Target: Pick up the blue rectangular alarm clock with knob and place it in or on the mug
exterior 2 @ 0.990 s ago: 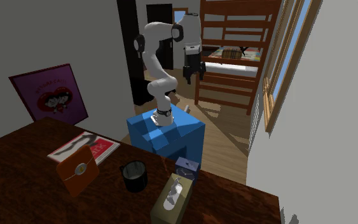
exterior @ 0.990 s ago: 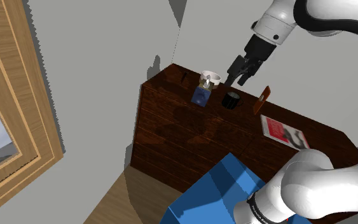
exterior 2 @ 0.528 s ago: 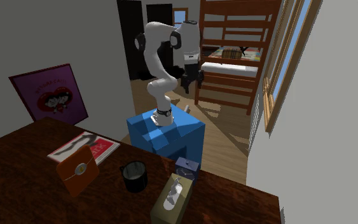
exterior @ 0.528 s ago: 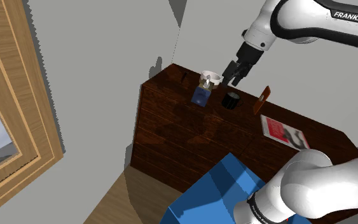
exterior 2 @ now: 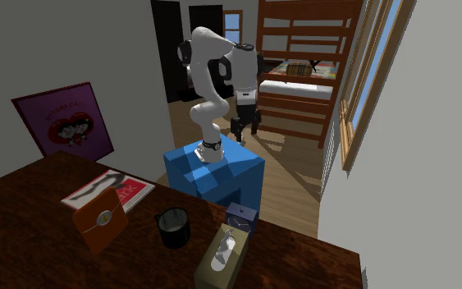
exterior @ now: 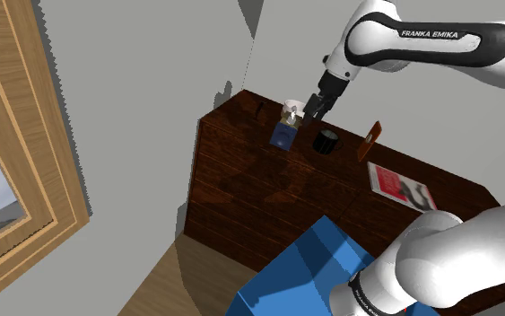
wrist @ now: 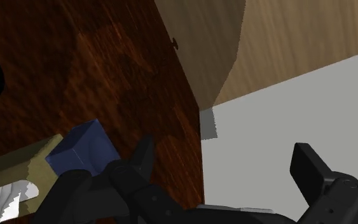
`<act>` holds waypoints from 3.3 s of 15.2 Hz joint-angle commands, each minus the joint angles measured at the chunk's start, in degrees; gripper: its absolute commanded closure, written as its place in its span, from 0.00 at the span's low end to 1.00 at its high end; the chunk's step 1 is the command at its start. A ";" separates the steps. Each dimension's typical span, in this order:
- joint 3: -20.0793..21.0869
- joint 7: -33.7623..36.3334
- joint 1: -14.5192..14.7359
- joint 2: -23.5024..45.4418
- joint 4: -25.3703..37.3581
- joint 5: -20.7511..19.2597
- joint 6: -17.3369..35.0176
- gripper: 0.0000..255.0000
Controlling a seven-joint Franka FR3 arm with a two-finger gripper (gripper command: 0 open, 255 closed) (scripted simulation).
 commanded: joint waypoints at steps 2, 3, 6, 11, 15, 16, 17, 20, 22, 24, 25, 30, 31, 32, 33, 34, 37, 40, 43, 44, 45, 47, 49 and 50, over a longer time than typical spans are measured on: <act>-2.38 -4.42 -0.02 5.90 2.68 0.22 2.66 0.00; -3.12 -5.90 -0.04 7.96 3.75 0.47 3.43 0.00; -5.12 -10.42 -0.23 14.37 7.46 1.64 5.43 0.00; -7.40 -17.98 -1.30 25.71 15.24 4.85 7.53 0.00; -8.01 -23.59 -3.14 35.18 23.04 7.92 7.93 0.00; -7.99 -24.87 -3.74 37.59 25.22 8.66 7.85 0.00; -7.91 -26.09 -4.40 40.02 27.52 9.38 7.69 0.00; -7.40 -29.33 -6.59 47.42 35.11 11.28 6.73 0.00; -7.07 -30.39 -7.55 50.34 38.36 11.88 6.16 0.00; -6.95 -30.53 -7.58 50.82 37.50 12.09 7.47 0.00; -6.89 -30.60 -7.60 51.08 37.10 12.20 8.12 0.00; -6.59 -30.96 -7.71 52.37 35.43 12.76 11.01 0.00; -6.59 -30.96 -7.71 52.38 35.44 12.76 11.01 0.00; -6.59 -30.96 -7.71 52.38 35.45 12.76 11.01 0.00; -6.59 -30.96 -7.71 52.39 35.45 12.76 11.00 0.00; -6.59 -30.97 -7.71 52.39 35.45 12.76 11.00 0.00; -6.59 -30.97 -7.71 52.39 35.45 12.77 11.00 0.00; -6.49 -30.81 -7.74 52.95 36.25 12.88 10.75 1.00; -6.36 -30.43 -7.50 53.27 36.55 12.89 10.77 1.00; -6.50 -30.64 -7.41 52.42 35.06 12.74 11.41 1.00; -6.49 -30.54 -7.35 52.37 35.22 12.69 11.19 1.00; -6.61 -30.97 -7.69 52.39 35.45 12.78 11.00 1.00; -6.76 -30.81 -7.63 51.78 36.11 12.52 9.76 1.00; -6.83 -30.74 -7.60 51.47 36.44 12.39 9.14 1.00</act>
